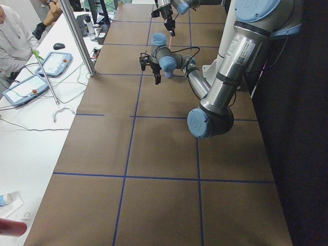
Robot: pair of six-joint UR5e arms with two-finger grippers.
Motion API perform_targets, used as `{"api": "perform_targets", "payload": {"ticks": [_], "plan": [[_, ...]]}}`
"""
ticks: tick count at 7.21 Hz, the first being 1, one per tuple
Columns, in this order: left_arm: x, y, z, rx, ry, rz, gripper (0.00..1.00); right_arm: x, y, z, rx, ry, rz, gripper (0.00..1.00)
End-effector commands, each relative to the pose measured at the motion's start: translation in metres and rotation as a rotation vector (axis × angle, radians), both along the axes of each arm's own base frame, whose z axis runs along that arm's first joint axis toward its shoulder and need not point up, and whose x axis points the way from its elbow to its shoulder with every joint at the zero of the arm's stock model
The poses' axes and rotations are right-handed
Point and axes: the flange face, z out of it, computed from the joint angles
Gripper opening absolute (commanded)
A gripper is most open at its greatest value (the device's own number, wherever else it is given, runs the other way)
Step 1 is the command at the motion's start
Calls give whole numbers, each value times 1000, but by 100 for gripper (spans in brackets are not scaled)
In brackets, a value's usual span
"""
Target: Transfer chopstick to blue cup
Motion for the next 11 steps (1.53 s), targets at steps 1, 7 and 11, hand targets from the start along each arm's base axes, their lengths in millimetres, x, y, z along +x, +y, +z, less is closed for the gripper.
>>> {"api": "perform_targets", "payload": {"ticks": [1, 7, 11], "plan": [[0, 0, 0, -1, 1, -1, 100, -28, -3, -3, 8, 26, 8, 11], [3, 0, 2, -5, -4, 2, 100, -84, -3, 12, 9, 69, -12, 34], [4, -1, 4, -3, -6, 5, 100, -57, -15, 8, 18, 59, 39, 99]]}}
